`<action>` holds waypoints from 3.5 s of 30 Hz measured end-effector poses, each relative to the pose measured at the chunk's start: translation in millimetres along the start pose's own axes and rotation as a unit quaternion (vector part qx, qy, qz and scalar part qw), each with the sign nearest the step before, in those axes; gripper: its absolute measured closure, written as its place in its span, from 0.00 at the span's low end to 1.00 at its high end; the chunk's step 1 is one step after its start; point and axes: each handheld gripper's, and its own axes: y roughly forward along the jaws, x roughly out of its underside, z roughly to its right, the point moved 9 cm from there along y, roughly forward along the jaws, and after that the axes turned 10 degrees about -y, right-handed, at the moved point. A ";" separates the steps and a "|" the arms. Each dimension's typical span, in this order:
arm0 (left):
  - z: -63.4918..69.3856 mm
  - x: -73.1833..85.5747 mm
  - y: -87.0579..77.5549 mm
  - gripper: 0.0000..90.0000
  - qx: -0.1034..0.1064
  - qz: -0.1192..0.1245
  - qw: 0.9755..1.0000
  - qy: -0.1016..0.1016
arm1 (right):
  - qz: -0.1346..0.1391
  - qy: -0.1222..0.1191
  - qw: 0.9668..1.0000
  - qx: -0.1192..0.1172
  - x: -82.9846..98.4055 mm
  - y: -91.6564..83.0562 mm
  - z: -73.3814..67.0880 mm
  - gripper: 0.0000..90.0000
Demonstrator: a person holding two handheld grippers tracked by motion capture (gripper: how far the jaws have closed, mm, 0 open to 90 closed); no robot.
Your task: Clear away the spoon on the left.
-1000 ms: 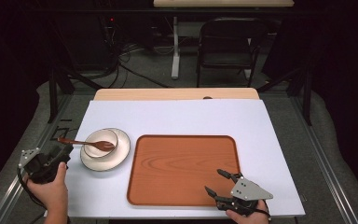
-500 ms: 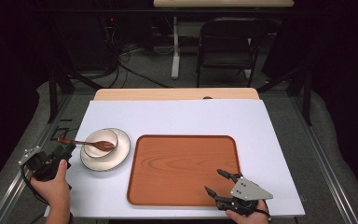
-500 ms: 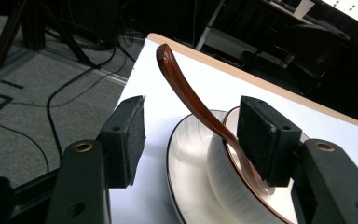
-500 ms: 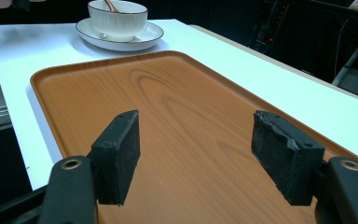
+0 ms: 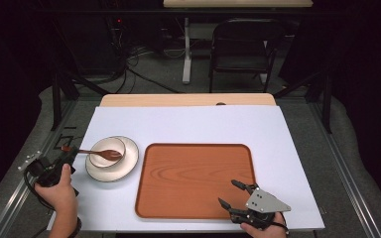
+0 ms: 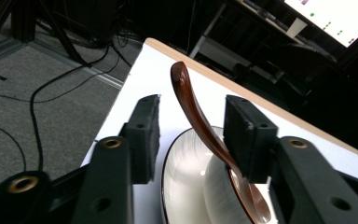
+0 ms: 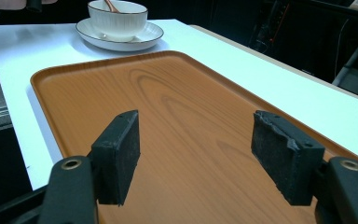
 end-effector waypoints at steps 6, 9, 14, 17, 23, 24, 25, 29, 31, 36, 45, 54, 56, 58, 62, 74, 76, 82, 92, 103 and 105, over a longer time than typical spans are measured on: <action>3.3 0.3 1.6 0.78 0.003 0.003 1.000 0.003 | 0.000 -0.001 1.000 0.000 -0.2 0.0 -0.3 0.36; 7.0 -0.2 0.9 0.81 0.018 0.003 1.000 0.000 | -0.001 0.000 1.000 0.000 0.2 0.2 -0.2 0.36; 9.8 -1.1 -1.5 0.84 0.031 0.006 0.999 -0.004 | 0.000 -0.002 1.000 -0.001 0.0 0.4 -0.3 0.36; 12.8 -2.1 -3.5 0.86 0.038 0.008 0.999 -0.004 | 0.000 -0.001 1.000 -0.001 0.2 0.6 -0.1 0.36; 25.4 -3.0 -8.3 0.88 0.051 0.014 0.999 0.010 | -0.002 0.000 1.000 -0.002 0.6 1.0 -0.6 0.36; 25.4 -3.0 -8.3 0.89 0.051 0.014 0.999 0.010 | -0.002 0.000 1.000 -0.002 0.6 1.0 -0.6 0.36; 30.3 -3.0 -9.7 0.89 0.056 0.015 0.998 0.017 | -0.002 -0.001 1.000 -0.002 0.5 1.1 -1.1 0.36; 37.6 -2.4 -12.5 0.90 0.063 0.017 0.998 0.028 | -0.002 0.000 1.000 -0.002 0.5 1.0 -1.1 0.36; 42.2 -1.8 -14.5 0.91 0.068 0.019 0.997 0.038 | -0.002 0.000 1.000 -0.001 0.5 1.0 -0.4 0.36; 55.0 0.6 -19.1 0.94 0.081 0.020 0.995 0.060 | -0.002 0.000 1.000 -0.002 0.5 1.0 -0.7 0.36; 76.9 0.5 -28.3 0.94 0.078 0.030 0.987 0.134 | -0.001 0.000 1.000 0.000 0.2 0.3 -0.2 0.36; 94.0 -6.6 -43.9 0.94 0.081 0.049 0.981 0.172 | 0.000 -0.001 1.000 -0.001 0.0 0.2 -0.1 0.36; 100.9 -9.3 -51.2 0.94 0.084 0.057 0.978 0.182 | 0.000 -0.001 1.000 0.000 -0.1 0.2 0.2 0.36; 103.5 -10.6 -54.0 0.94 0.086 0.059 0.977 0.185 | 0.000 0.000 1.000 0.000 -0.2 0.2 0.1 0.36; 113.0 -15.5 -65.1 0.94 0.093 0.067 0.975 0.192 | 0.001 -0.002 1.000 -0.001 -0.5 0.0 0.0 0.36; 134.0 -16.1 -84.9 0.94 0.128 0.053 0.974 0.176 | 0.003 -0.005 1.000 0.001 -1.5 -0.7 0.4 0.36; 135.8 -14.7 -85.5 0.94 0.132 0.048 0.974 0.178 | 0.004 -0.008 1.000 0.001 -2.0 -0.8 0.2 0.36; 150.3 -2.3 -84.3 0.94 0.149 0.019 0.971 0.188 | 0.004 -0.008 1.000 0.000 -1.9 -0.8 0.3 0.36; 172.6 24.5 -77.5 0.94 0.175 -0.034 0.960 0.214 | 0.004 -0.003 1.000 0.001 -1.9 -1.4 0.7 0.36; 199.9 65.1 -70.4 0.94 0.204 -0.105 0.941 0.250 | 0.004 -0.004 1.000 0.003 -1.8 -2.1 2.0 0.36; 205.2 74.0 -69.6 0.94 0.211 -0.121 0.935 0.259 | 0.005 -0.004 1.000 0.003 -1.9 -2.2 2.1 0.36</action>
